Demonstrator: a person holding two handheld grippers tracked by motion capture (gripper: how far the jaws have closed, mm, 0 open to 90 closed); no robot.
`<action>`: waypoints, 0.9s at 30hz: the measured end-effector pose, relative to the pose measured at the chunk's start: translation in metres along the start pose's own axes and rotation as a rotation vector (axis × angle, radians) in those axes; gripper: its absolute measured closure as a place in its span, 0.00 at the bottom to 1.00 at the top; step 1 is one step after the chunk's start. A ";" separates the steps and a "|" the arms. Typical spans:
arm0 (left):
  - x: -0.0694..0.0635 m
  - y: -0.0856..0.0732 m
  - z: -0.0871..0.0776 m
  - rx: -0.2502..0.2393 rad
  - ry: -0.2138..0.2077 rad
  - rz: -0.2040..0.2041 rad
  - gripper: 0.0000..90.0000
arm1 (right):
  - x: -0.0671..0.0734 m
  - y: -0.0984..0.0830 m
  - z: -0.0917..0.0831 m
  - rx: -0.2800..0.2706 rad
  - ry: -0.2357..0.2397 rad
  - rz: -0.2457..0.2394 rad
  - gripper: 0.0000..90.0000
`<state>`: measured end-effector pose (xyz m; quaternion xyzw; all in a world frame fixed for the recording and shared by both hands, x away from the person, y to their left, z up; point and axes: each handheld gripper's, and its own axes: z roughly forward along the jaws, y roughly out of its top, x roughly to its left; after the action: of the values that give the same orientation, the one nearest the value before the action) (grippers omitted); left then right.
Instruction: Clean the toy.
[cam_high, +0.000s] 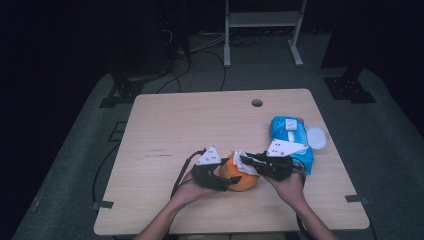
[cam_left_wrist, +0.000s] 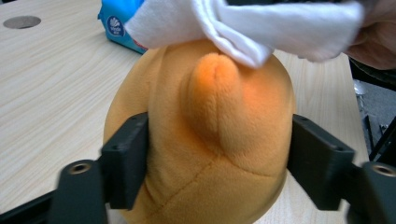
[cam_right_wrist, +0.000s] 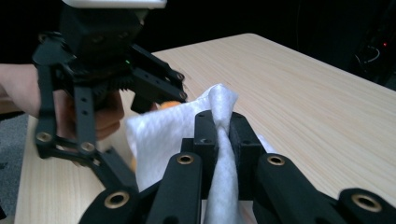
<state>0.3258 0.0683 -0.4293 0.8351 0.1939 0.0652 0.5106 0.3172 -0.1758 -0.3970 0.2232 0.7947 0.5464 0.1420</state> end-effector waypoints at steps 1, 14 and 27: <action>-0.001 0.000 0.001 -0.002 0.001 0.007 0.24 | -0.001 -0.002 -0.002 0.002 -0.004 0.003 0.92; -0.007 0.002 0.001 -0.025 -0.067 0.081 0.26 | -0.020 -0.024 -0.026 0.003 -0.053 0.085 0.92; 0.003 0.002 0.011 0.006 -0.033 0.073 0.39 | -0.018 -0.026 -0.032 0.002 -0.056 0.097 0.92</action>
<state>0.3323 0.0590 -0.4328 0.8441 0.1549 0.0694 0.5086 0.3125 -0.2182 -0.4097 0.2768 0.7793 0.5452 0.1373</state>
